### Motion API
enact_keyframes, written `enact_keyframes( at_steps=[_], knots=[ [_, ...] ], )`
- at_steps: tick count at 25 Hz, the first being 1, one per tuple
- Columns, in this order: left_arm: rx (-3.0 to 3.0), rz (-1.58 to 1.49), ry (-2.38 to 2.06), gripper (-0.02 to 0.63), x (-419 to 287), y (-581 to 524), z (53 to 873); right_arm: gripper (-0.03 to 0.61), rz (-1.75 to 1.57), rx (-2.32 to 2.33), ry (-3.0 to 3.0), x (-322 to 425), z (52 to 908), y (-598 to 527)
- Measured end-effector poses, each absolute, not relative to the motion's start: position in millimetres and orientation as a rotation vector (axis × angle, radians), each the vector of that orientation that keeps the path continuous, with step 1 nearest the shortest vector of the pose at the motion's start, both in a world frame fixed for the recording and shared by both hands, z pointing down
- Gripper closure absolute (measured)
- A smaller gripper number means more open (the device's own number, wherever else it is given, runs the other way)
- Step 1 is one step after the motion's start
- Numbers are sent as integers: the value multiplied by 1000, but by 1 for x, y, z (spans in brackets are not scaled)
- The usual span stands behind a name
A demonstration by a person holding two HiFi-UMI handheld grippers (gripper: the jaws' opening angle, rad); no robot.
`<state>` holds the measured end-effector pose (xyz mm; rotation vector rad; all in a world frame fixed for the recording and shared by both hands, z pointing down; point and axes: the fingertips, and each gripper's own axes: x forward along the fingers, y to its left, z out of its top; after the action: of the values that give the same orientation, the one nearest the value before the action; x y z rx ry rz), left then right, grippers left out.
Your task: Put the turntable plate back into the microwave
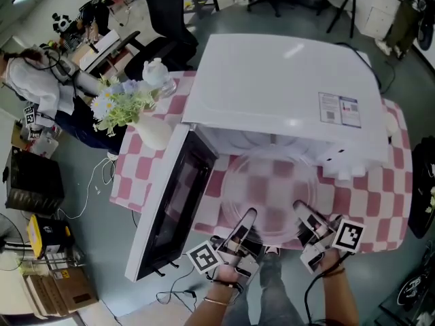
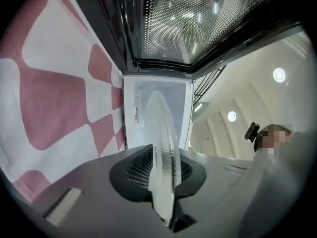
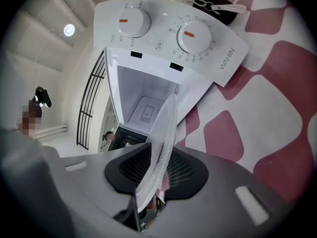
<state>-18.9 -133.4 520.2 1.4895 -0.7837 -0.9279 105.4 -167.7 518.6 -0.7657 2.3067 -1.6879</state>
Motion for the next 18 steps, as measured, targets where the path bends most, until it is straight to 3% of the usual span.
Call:
enact_keyframes(
  at_steps=[18],
  knots=[
    [1482,-978,-793,578,-24,-146,511,454,-1599,-893,2420,115,502,-174]
  ],
)
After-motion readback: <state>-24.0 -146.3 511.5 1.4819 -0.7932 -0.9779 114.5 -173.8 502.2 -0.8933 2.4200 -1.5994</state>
